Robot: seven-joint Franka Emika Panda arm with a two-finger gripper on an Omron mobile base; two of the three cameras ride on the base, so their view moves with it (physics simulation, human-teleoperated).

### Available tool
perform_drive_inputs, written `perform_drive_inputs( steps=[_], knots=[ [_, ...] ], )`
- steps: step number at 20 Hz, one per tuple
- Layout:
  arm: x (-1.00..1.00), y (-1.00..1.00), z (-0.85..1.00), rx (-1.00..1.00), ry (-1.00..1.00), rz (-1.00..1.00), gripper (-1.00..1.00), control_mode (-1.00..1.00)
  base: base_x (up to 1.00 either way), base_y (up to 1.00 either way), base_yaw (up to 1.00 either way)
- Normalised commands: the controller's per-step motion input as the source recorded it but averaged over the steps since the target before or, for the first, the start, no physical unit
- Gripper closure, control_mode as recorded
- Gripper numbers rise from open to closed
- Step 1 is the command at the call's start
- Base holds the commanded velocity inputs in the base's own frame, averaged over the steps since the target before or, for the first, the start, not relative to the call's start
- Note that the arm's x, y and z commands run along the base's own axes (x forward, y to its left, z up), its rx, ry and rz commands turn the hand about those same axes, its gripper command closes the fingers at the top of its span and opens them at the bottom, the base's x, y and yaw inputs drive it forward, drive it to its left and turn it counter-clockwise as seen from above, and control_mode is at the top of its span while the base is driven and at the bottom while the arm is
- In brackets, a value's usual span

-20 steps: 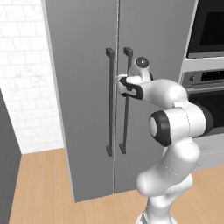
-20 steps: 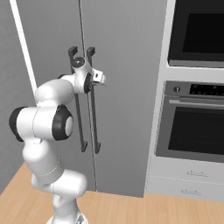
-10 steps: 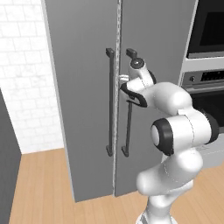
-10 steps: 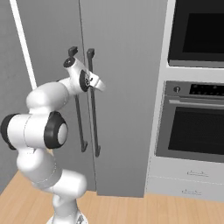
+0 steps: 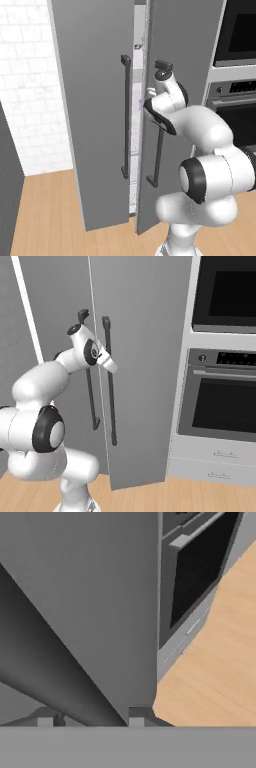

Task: Grab a lemon wedge from the fridge and one ice cube from the ice bowl, and put them in the glass of lemonade.

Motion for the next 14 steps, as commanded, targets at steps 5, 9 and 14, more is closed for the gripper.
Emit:
perform_drive_inputs(
  steps=[5,9,14],
  knots=[
    [-0.73,-1.0,0.0,0.15,0.04,-0.34,1.0,-1.0,0.0,0.0,0.0],
    [-0.77,-1.0,0.0,0.14,0.01,-0.32,1.0,-1.0,0.0,0.0,0.0],
    [-0.79,-1.0,0.0,0.14,0.0,-0.32,1.0,-1.0,0.0,0.0,0.0]
  ],
)
